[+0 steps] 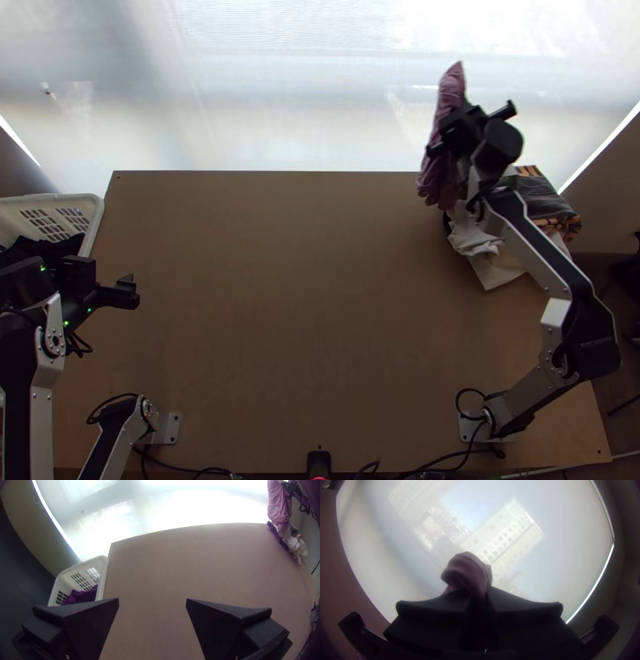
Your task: Fold the t-shirt
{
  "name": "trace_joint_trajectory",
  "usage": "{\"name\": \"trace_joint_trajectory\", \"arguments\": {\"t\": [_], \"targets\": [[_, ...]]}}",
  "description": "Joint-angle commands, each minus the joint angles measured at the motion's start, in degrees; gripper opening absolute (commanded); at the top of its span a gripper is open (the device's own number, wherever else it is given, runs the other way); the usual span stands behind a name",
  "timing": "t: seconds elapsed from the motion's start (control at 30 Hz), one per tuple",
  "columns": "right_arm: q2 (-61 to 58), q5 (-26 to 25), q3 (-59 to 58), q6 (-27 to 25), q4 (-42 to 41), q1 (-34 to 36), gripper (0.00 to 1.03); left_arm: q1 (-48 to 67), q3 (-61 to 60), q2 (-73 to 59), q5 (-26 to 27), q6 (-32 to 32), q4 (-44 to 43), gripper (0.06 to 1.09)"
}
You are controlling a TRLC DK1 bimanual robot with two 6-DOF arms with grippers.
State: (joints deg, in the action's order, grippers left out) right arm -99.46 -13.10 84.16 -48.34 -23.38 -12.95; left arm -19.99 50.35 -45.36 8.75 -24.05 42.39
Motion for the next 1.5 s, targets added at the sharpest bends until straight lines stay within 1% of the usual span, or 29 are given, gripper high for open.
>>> {"name": "trace_joint_trajectory", "arguments": {"t": [0.0, 0.13, 0.23, 0.37, 0.5, 0.53, 0.57, 0.6, 0.63, 0.67, 0.7, 0.8, 0.9, 1.0, 1.1, 1.2, 1.37, 1.47], "targets": [[-0.7, 6.5, -0.6, 3.5, 2.4, 14.4, 0.03, 1.4, 0.1, -1.0, -1.0, 0.2, -0.3, 1.04], [-3.5, 9.4, -1.3, 4.2, 2.4, 23.1, 0.03, 2.5, 0.4, -2.1, -2.0, 0.2, -0.7, 1.04], [-5.7, 10.4, -3.1, 4.7, 2.2, 28.8, 0.03, 4.2, 0.4, -2.7, -2.7, 0.7, -0.8, 1.04], [-7.8, 11.5, -6.0, 5.8, 1.8, 34.4, 0.03, 5.6, 0.7, -3.7, -3.5, 0.9, -1.4, 1.04], [-8.5, 11.6, -10.9, 5.2, 0.4, 36.7, 0.17, 6.5, 0.8, -4.7, -4.4, 0.9, -2.1, 1.04], [-9.1, 11.6, -11.9, 4.8, 0.3, 37.0, 0.24, 6.5, 0.7, -4.9, -4.4, 0.9, -2.2, 1.04], [-9.6, 11.6, -12.9, 4.0, 0.3, 37.2, 0.4, 6.5, 0.8, -5.0, -4.4, 0.9, -2.3, 1.04], [-9.7, 11.6, -13.9, 3.9, 0.3, 37.5, 0.62, 6.6, 0.8, -5.0, -4.4, 0.9, -2.3, 1.04], [-9.9, 11.6, -14.8, 3.2, 0.3, 37.6, 0.86, 6.7, 0.8, -5.0, -4.4, 0.9, -2.4, 1.04], [-10.0, 11.6, -15.7, 2.5, 0.3, 37.6, 1.0, 6.9, 0.9, -4.9, -4.6, 0.9, -2.4, 1.04], [-10.1, 11.6, -16.4, 1.7, 0.3, 37.6, 0.99, 6.9, 0.9, -4.8, -4.7, 0.8, -2.4, 1.04], [-11.5, 11.5, -16.8, 0.9, 0.4, 38.4, 0.99, 6.9, 0.5, -4.4, -4.8, 0.0, -2.0, 1.04], [-11.5, 11.5, -17.3, -0.7, 0.4, 40.6, 0.99, 6.7, 0.5, -3.1, -4.8, -0.9, -1.8, 1.04], [-9.1, 11.6, -18.0, -2.5, 0.9, 43.2, 0.99, 6.5, 0.1, -1.6, -4.8, -1.2, -0.6, 1.04], [-4.1, 12.9, -19.4, -3.7, 1.8, 45.5, 0.99, 6.5, -0.6, 0.3, -4.8, -1.4, 0.1, 1.04], [2.7, 15.3, -21.8, -4.9, 3.3, 47.1, 0.99, 6.1, -1.4, 2.2, -4.8, -2.0, 0.5, 1.04], [12.7, 16.5, -21.1, -4.7, 8.7, 47.1, 0.99, 4.7, -2.7, 4.5, -4.7, -3.8, 0.5, 1.04], [16.1, 16.5, -20.0, -2.9, 10.8, 44.6, 0.98, 4.1, -2.5, 4.9, -4.6, -3.8, 0.8, 1.04]]}}
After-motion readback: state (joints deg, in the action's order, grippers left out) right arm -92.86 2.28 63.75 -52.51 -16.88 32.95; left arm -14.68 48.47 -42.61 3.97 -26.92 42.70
